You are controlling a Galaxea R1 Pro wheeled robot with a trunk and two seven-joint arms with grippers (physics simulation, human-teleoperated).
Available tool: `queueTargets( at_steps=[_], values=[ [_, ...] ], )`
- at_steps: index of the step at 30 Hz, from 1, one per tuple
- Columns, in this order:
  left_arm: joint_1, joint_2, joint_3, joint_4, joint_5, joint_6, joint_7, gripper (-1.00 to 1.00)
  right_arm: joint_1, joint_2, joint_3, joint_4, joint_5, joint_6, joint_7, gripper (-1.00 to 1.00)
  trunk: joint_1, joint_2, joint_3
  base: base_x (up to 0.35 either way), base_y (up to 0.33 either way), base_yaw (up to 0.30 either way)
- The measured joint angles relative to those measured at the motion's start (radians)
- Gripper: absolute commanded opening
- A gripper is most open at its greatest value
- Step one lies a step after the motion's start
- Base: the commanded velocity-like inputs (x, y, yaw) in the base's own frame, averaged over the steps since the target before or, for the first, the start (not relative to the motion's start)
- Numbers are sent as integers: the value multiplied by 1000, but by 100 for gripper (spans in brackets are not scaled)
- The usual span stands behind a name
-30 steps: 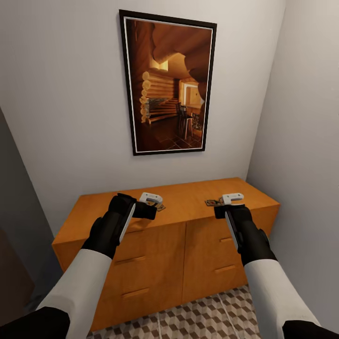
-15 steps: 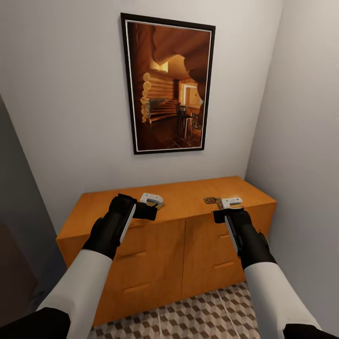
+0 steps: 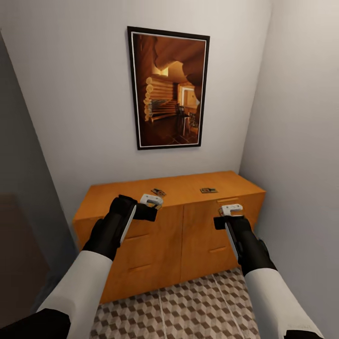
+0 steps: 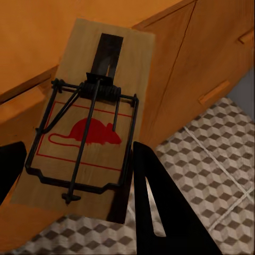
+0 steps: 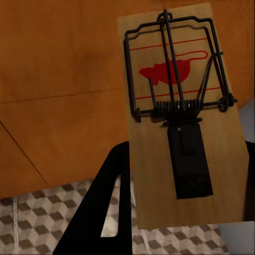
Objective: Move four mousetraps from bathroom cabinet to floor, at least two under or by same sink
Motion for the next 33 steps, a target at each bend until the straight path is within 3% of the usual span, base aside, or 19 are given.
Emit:
queueTargets(
  at_steps=[8, 13, 18, 20, 23, 28, 33],
  values=[
    [-1, 0, 0, 0, -4, 0, 2, -100, 13, 0, -14, 1, -1, -22, 1, -100, 0, 0, 0, -326, 0, 0],
    [0, 4, 0, 12, -7, -2, 35, -100, 36, 1, -15, 1, -2, -26, 1, -100, 0, 0, 0, -327, 0, 0],
    [20, 6, 0, 79, 4, -57, 62, -100, 37, 2, -14, 1, -2, -26, 1, -100, 0, 0, 0, -328, 0, 0],
    [30, 6, 0, 169, 6, -114, 67, -100, 37, 4, -14, 1, -1, -27, 0, -100, 0, 0, 0, -328, -8, 0],
    [38, 6, 3, 366, 8, -260, 86, -100, 53, 6, -14, 6, -3, -29, 0, -100, 0, 0, 0, -311, -57, 0],
    [39, 6, 7, 528, 44, -415, 158, -100, 98, 7, -14, 64, -4, -68, 0, -100, 0, 0, 0, -221, -40, 0],
    [40, 10, 18, 691, 167, -578, 223, -100, 127, 6, -13, 279, -3, -206, -6, -100, 0, 0, 0, -61, -8, 0]
  ],
)
